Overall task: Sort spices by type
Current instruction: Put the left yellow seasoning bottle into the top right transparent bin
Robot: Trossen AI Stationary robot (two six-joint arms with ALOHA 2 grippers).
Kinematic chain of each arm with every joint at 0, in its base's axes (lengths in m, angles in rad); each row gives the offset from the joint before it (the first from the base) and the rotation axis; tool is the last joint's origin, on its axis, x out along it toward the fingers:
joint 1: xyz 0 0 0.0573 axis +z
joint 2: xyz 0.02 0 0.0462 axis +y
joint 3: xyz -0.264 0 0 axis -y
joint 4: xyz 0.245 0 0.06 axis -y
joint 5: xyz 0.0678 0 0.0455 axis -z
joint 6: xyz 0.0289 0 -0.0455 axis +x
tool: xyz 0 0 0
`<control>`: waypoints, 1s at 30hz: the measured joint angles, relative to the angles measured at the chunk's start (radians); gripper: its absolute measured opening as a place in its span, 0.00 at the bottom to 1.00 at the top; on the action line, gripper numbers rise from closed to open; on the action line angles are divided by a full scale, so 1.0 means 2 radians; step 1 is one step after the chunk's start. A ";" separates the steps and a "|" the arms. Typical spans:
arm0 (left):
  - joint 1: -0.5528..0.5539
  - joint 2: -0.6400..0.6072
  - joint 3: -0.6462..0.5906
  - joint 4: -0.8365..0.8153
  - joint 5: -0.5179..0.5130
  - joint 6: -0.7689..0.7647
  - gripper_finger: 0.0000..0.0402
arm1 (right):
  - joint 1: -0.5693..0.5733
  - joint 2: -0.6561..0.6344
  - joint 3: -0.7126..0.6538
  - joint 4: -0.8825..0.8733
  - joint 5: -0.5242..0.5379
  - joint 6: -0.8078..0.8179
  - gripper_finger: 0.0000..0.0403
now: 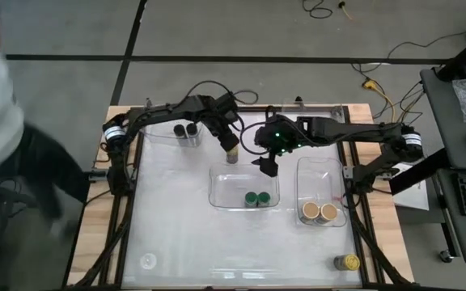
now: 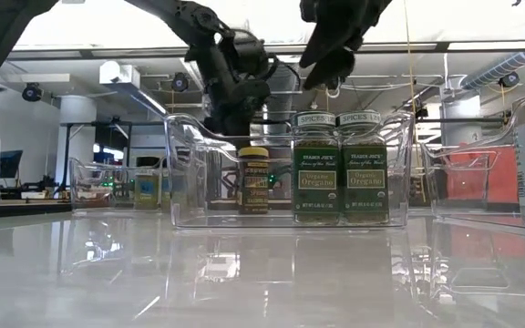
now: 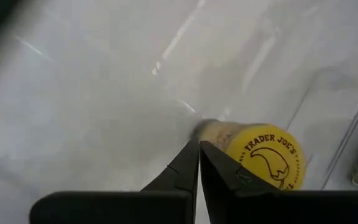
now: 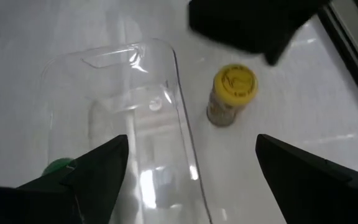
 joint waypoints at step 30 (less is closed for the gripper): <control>-0.115 -0.316 -0.100 -0.113 -0.032 -0.060 0.00 | -0.098 0.233 0.134 0.030 -0.144 -0.275 0.85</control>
